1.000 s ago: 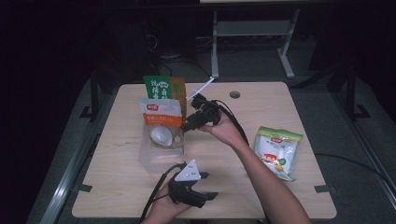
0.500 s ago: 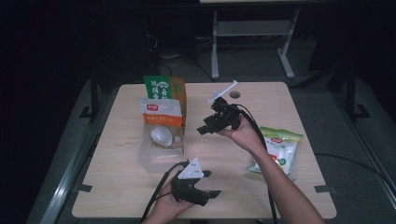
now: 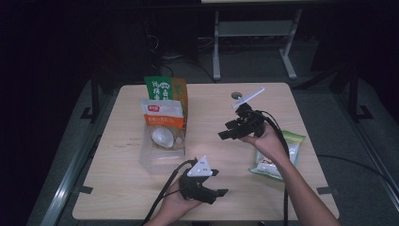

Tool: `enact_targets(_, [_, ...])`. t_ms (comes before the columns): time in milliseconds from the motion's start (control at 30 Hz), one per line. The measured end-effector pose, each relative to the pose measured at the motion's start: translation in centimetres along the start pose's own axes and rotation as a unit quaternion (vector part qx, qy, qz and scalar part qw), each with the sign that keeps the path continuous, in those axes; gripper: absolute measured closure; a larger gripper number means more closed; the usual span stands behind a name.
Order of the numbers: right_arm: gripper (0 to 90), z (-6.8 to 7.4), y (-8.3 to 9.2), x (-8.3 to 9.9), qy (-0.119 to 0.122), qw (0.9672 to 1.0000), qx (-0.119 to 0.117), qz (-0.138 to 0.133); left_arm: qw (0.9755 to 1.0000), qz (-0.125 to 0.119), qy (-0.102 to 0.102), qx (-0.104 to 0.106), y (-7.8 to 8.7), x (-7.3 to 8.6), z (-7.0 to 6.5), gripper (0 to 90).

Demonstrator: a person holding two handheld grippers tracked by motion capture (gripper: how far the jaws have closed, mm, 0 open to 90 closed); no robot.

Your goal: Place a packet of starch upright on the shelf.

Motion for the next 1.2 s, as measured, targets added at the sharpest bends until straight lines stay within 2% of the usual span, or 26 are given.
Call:
enact_targets(433, [38.9,-1.7,3.5,4.2,-0.04,0.9987,0.03,-0.009,1.0,-0.001,0.001,0.004,-1.8,-1.4,0.0,29.6])
enact_targets(767, [37.2,-2.9,5.0,7.2,-0.065,0.9967,0.048,-0.008,0.9999,0.008,0.002,0.006,-3.4,-2.2,0.2,29.3])
enact_targets(867, [37.0,-3.2,5.5,8.1,-0.074,0.9957,0.054,-0.009,0.9999,0.01,-0.005,0.005,-3.9,-2.6,0.3,29.1])
enact_targets(1200, [35.5,-4.3,7.0,10.7,-0.1,0.9923,0.073,-0.009,1.0,0.001,0.002,0.0,-5.7,-4.1,0.5,30.8])
Point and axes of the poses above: each handheld gripper's, and its own axes: y roughly backward along the jaws, x roughly out of its underside, z roughly to its left, the point moved 4 cm from there along -y, roughly forward along the jaws, and after that the axes turned 5 degrees about -x, right-handed, at the moved point
